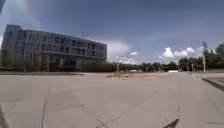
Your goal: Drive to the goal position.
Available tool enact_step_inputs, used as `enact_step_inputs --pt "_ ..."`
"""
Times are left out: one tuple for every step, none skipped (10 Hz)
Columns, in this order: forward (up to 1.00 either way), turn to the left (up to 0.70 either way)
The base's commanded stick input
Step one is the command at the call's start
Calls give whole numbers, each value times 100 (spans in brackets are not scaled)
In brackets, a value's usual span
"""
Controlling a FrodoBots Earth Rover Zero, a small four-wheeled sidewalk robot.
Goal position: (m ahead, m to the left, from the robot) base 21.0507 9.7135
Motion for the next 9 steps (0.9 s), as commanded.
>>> enact_step_inputs --pt "70 0" --pt "70 0" --pt "70 0" --pt "70 0" --pt "70 0" --pt "70 0" --pt "70 0" --pt "70 0" --pt "70 0"
